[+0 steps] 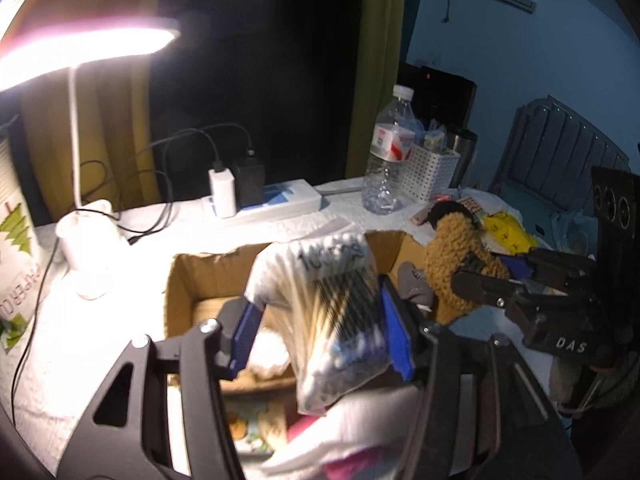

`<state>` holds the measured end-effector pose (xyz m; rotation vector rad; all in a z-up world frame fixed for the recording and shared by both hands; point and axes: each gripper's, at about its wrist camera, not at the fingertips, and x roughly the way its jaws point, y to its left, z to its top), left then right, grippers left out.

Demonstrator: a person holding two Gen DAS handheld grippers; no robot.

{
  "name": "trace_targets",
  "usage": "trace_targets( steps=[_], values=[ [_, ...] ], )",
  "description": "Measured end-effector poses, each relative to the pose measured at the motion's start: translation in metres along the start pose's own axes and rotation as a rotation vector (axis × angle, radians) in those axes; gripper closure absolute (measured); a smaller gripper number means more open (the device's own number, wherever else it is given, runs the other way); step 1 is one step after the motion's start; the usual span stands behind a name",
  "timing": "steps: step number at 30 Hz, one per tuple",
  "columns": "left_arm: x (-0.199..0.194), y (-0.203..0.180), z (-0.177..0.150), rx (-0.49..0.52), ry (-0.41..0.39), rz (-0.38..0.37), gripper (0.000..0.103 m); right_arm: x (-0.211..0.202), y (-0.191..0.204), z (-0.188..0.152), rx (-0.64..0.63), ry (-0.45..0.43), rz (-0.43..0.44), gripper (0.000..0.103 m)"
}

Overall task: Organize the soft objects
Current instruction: 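Carry the swab bag and brown plush into the box and release both, then grasp the white paper towel with the right tool while the left tool grasps a white tissue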

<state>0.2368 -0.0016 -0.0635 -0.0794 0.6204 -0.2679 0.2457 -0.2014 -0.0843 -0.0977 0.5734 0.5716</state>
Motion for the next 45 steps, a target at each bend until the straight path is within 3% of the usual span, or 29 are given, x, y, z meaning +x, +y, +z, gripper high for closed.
trace_targets(
  steps=[5, 9, 20, 40, 45],
  values=[
    [0.024, -0.003, 0.002, 0.000, 0.047, -0.010, 0.041, 0.019, -0.010, 0.001, 0.021, 0.021, 0.002, 0.065],
    [0.033, -0.005, 0.001, 0.011, 0.057, 0.029, 0.018, 0.031, -0.012, 0.001, 0.026, 0.042, -0.010, 0.058],
    [0.010, 0.000, -0.006, 0.005, 0.033, 0.041, 0.018, 0.015, -0.007, -0.004, 0.037, 0.038, -0.039, 0.053],
    [-0.040, -0.003, -0.054, -0.027, 0.013, 0.025, 0.018, -0.018, 0.019, -0.054, 0.037, 0.121, -0.089, 0.053],
    [-0.044, 0.001, -0.070, -0.054, 0.027, 0.017, 0.017, -0.018, 0.022, -0.071, 0.041, 0.161, -0.100, 0.044]
  ],
)
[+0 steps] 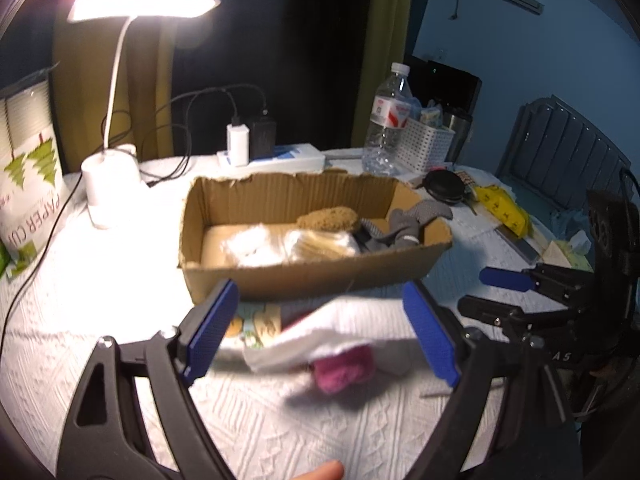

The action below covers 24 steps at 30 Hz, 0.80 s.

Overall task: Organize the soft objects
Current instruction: 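Grasp the white paper towel with the right tool while the left tool grasps a white tissue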

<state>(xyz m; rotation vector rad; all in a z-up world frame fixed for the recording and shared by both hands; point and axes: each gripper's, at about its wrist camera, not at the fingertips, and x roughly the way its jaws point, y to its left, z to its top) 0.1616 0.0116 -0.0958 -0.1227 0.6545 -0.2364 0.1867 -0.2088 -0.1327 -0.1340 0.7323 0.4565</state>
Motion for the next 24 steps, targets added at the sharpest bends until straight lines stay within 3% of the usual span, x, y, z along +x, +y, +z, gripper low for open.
trace_targets(
  steps=[6, 17, 24],
  values=[
    [-0.003, 0.008, -0.019, -0.017, 0.023, -0.004, 0.017, 0.004, 0.002, -0.019, 0.001, 0.049, -0.018, 0.036],
    [-0.002, 0.010, -0.043, -0.022, 0.059, 0.001, 0.017, 0.018, 0.014, -0.048, -0.016, 0.144, 0.000, 0.033],
    [0.002, 0.003, -0.042, 0.007, 0.062, 0.026, 0.017, 0.024, 0.019, -0.049, -0.063, 0.123, -0.034, 0.033]
  ],
)
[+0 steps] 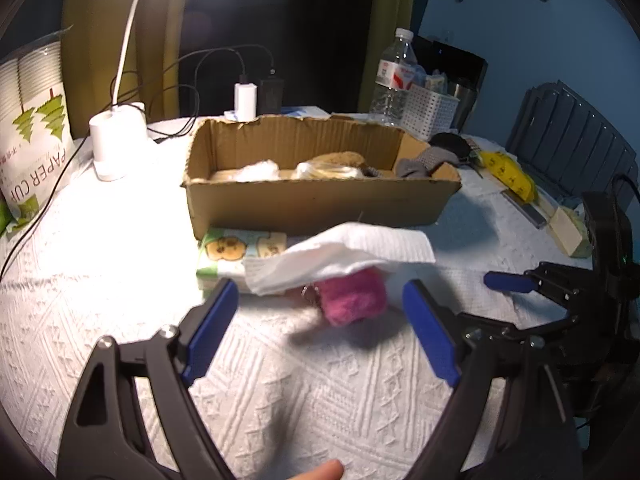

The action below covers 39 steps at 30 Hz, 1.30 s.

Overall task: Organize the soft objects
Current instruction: 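Grasp the white paper towel with the right tool while the left tool grasps a white tissue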

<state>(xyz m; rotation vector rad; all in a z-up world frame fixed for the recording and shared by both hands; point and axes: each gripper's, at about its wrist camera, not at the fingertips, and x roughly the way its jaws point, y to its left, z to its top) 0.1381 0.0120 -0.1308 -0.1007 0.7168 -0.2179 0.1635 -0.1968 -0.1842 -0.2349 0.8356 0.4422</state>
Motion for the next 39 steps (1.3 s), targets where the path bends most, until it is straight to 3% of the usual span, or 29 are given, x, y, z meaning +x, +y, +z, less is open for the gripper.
trace_targets(
  steps=[4, 7, 11, 15, 20, 26, 39],
  values=[
    [0.004, -0.007, 0.006, 0.026, -0.001, 0.012, 0.017, 0.001, -0.004, 0.000, -0.006, -0.017, 0.009, 0.033],
    [0.010, -0.015, 0.010, 0.052, 0.004, 0.022, 0.017, 0.001, -0.005, 0.000, -0.015, -0.026, 0.008, 0.042],
    [0.016, -0.027, 0.017, 0.085, -0.002, 0.032, 0.017, -0.001, -0.017, 0.000, -0.005, -0.040, 0.007, 0.071],
    [0.025, -0.039, 0.024, 0.115, 0.005, 0.022, 0.017, -0.003, -0.032, -0.001, 0.035, -0.050, 0.049, 0.085],
    [0.039, -0.050, 0.030, 0.146, 0.031, 0.033, 0.017, -0.003, -0.053, 0.001, 0.110, -0.058, 0.131, 0.089],
    [0.061, -0.056, 0.034, 0.158, 0.094, 0.053, 0.017, -0.009, -0.070, 0.001, 0.128, -0.084, 0.091, 0.089],
    [0.104, -0.077, 0.031, 0.287, 0.187, 0.124, 0.017, -0.007, -0.086, 0.001, 0.181, -0.104, 0.210, 0.089]
  ],
)
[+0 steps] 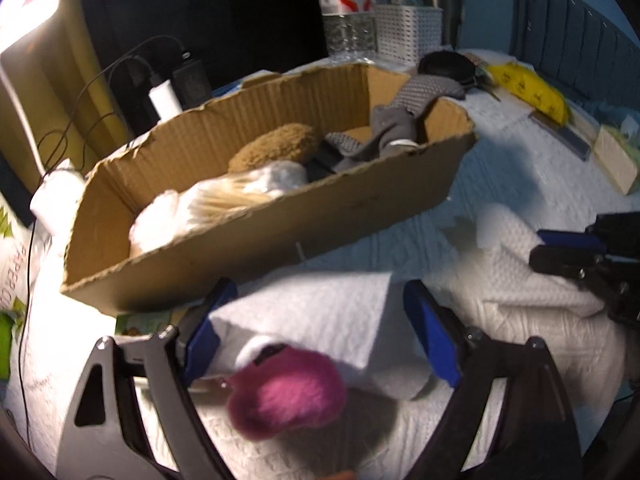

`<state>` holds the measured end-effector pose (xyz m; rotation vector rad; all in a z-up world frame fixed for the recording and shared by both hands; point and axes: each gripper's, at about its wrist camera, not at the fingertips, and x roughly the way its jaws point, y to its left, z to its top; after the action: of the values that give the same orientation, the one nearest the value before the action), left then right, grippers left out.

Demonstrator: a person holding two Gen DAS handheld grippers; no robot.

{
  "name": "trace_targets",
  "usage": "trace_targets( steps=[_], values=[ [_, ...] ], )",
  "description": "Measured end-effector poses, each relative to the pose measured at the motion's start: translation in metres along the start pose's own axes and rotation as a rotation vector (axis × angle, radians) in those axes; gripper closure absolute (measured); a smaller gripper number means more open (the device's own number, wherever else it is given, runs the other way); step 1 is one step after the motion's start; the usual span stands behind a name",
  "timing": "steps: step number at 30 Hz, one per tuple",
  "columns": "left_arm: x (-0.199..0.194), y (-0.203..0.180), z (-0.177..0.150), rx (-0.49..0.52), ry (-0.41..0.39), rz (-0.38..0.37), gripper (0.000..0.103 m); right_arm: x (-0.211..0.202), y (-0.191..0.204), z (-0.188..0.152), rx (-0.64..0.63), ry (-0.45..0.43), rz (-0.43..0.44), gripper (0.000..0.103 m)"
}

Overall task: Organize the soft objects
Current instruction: 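Grasp the white paper towel with the right tool while the left tool grasps a white tissue, then carry the tissue into the box and open the left tool while the right tool carries the towel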

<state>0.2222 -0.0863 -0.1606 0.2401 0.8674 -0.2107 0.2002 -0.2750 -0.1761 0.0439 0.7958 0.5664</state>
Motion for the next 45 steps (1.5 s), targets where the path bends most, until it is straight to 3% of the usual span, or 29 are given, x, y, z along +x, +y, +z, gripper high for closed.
trace_targets(
  steps=[2, 8, 15, 19, 32, 45],
  values=[
    [0.000, -0.006, 0.000, 0.041, -0.007, 0.003, 0.018, 0.000, -0.001, 0.000, 0.002, -0.003, 0.010, 0.089],
    [-0.002, -0.032, 0.001, 0.162, -0.020, -0.073, 0.063, -0.002, -0.001, 0.001, 0.004, -0.012, 0.025, 0.089],
    [-0.010, -0.036, 0.000, 0.164, -0.028, -0.142, 0.087, -0.004, -0.001, 0.000, 0.006, -0.023, 0.024, 0.089],
    [-0.022, -0.026, -0.006, 0.107, -0.043, -0.179, 0.090, -0.005, -0.001, -0.001, 0.008, -0.033, 0.016, 0.089],
    [-0.095, -0.008, -0.011, 0.025, -0.197, -0.289, 0.091, -0.015, 0.004, 0.001, 0.004, -0.066, -0.009, 0.089],
    [-0.142, 0.019, 0.025, -0.009, -0.386, -0.302, 0.091, -0.054, 0.019, 0.054, -0.071, -0.214, -0.051, 0.089]
  ],
)
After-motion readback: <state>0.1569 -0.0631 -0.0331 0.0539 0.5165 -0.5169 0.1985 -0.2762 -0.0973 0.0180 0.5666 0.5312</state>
